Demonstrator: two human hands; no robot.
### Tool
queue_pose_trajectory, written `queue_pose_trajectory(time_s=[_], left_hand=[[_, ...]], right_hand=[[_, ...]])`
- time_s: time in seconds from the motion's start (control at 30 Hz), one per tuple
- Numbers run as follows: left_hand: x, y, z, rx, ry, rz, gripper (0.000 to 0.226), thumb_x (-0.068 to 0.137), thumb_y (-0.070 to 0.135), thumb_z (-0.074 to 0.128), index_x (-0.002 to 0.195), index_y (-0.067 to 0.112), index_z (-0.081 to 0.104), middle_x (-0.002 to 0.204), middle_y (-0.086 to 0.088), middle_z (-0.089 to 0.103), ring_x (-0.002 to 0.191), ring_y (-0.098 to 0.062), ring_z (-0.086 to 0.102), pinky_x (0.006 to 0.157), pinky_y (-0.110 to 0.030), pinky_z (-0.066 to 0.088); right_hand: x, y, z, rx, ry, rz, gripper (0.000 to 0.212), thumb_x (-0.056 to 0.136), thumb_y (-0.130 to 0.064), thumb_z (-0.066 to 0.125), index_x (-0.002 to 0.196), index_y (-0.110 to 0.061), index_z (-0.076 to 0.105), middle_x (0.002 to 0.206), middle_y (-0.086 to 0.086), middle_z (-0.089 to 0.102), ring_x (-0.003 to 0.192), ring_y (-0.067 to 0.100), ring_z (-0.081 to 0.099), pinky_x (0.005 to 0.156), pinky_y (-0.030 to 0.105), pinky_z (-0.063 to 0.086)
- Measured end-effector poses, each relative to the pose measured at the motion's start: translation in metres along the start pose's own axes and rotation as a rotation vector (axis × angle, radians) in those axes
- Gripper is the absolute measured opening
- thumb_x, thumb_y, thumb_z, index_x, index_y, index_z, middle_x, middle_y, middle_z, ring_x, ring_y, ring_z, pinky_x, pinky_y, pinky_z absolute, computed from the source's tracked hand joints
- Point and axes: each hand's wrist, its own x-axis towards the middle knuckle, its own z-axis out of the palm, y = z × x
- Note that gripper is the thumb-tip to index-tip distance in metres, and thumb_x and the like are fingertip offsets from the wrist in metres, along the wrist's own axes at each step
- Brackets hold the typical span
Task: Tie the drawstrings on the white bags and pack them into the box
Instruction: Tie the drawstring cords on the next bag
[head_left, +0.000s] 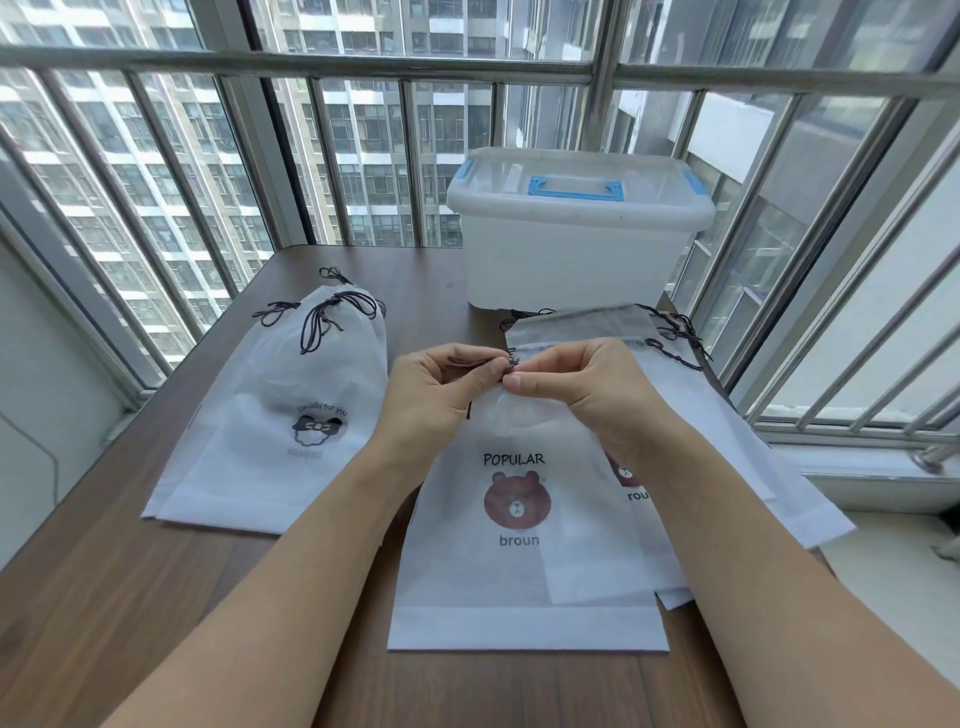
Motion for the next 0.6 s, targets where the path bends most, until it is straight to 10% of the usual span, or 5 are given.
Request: queue_pose_trajectory(time_s=[0.6], left_hand=[[0.002,0.0,-0.009,0.225,-0.025,0.231,0.013,0.078,0.002,0.078,0.089,0.01,0.077,0.08,-0.001,0.078,0.074,-0.011,0.072,0.075,-0.02,0.055]], right_hand=[[0.008,0.011,0.011,0.024,0.013,0.04,0.029,0.086,0.0,0.073,0.114,-0.003,0.063,0.098,0.021,0.075,0.084,0.015,0.068,0.082,0.024,0.048]])
